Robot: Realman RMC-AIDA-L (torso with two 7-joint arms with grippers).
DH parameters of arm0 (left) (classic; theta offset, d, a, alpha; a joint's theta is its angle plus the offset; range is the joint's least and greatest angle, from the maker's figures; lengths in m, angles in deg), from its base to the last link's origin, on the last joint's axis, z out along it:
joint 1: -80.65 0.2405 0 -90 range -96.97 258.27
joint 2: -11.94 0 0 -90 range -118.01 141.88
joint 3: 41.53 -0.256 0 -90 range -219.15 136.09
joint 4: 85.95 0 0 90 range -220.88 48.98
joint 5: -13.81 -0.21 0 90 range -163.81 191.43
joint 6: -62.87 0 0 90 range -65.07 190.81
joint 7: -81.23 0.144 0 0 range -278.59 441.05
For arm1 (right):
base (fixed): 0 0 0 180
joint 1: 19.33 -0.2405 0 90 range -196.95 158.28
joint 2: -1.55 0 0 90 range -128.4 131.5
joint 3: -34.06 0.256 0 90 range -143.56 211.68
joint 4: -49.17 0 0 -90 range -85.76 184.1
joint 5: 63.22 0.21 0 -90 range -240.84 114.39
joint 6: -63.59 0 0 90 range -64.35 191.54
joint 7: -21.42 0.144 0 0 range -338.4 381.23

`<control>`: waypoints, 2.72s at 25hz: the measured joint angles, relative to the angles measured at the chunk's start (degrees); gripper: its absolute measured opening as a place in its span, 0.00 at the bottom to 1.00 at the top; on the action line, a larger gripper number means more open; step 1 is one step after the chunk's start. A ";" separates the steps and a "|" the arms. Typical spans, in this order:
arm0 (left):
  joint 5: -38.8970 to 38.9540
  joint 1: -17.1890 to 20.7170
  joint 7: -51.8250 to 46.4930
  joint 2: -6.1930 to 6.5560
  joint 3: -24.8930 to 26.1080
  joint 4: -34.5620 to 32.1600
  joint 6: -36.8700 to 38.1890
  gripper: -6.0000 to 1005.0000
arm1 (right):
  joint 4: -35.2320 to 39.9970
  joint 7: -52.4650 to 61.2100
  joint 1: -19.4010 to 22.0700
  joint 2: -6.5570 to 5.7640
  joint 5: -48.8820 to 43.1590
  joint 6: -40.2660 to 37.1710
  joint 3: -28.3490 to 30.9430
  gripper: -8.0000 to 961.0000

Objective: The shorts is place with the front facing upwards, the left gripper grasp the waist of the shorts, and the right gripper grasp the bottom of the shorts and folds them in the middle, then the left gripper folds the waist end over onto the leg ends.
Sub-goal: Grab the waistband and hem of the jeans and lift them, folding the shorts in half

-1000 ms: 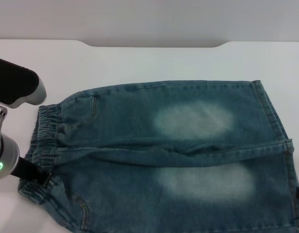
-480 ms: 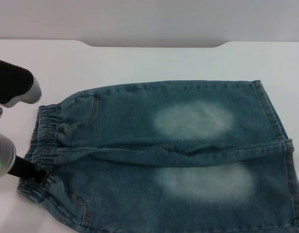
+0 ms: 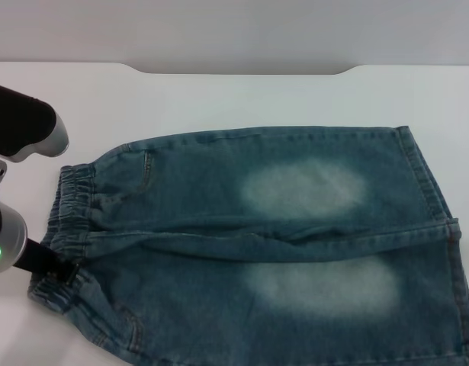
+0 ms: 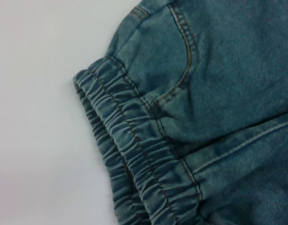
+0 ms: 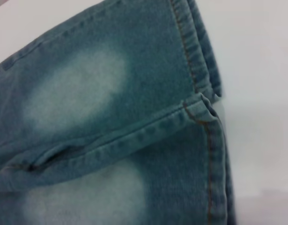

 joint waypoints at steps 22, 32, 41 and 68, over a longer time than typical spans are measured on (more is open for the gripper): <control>0.00 -1.79 0.09 -0.05 -0.25 -1.38 -0.44 0.05 | -9.13 0.09 -1.16 0.41 2.63 -0.84 -2.54 0.68; 0.00 -1.91 0.09 -0.11 -0.25 -1.38 -0.33 0.05 | -9.36 0.10 -1.41 0.35 2.68 -0.93 -2.72 0.67; 0.00 -2.03 0.40 -0.11 -0.24 -1.74 -0.25 0.05 | -11.61 -2.42 -2.50 0.08 2.70 -0.86 -3.31 0.49; 0.00 -1.07 0.83 -0.02 0.27 -2.01 1.07 0.05 | -6.82 -1.54 -3.20 -0.77 1.77 0.17 -0.60 0.07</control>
